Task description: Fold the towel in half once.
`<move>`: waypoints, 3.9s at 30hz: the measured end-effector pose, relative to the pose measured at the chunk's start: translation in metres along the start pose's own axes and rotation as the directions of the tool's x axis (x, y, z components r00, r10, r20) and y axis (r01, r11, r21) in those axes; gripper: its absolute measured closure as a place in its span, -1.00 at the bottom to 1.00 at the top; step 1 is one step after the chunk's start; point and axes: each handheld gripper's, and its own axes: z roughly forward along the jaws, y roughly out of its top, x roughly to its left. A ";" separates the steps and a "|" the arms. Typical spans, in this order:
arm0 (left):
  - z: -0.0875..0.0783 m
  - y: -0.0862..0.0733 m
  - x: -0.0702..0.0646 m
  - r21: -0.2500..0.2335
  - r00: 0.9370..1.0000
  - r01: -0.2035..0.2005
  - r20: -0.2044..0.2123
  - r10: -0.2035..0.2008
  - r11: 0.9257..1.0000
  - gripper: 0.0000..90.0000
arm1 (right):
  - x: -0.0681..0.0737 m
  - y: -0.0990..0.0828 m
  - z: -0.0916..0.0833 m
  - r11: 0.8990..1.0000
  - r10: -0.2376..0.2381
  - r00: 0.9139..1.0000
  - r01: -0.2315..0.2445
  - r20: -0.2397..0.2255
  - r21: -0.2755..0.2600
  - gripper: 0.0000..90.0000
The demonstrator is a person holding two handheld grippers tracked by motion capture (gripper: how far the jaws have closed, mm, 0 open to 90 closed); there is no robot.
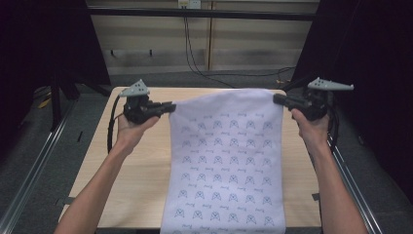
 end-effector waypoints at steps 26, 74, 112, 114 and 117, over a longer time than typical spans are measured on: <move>-0.004 -0.165 -0.100 0.447 0.964 0.052 0.213 -0.162 0.893 0.92 | 0.099 -0.204 -0.064 0.823 0.031 0.995 0.030 -0.096 0.567 0.94; 0.095 -0.119 0.098 0.273 0.927 0.325 -0.279 -0.249 0.906 0.93 | -0.034 -0.137 0.148 0.924 0.155 0.961 -0.224 0.231 0.310 0.91; -0.089 -0.047 -0.048 -0.013 0.999 -0.011 -0.045 0.011 1.000 0.93 | 0.106 -0.060 -0.064 0.986 -0.116 0.984 0.130 -0.135 0.107 0.93; -0.090 -0.071 -0.058 0.012 1.000 0.019 -0.006 -0.019 1.000 0.93 | 0.108 -0.083 -0.067 0.982 -0.108 0.985 0.126 -0.133 0.140 0.92; -0.092 -0.107 -0.072 0.069 0.997 0.058 0.048 -0.061 0.996 0.93 | 0.111 -0.119 -0.069 0.977 -0.061 0.983 0.094 -0.172 0.190 0.92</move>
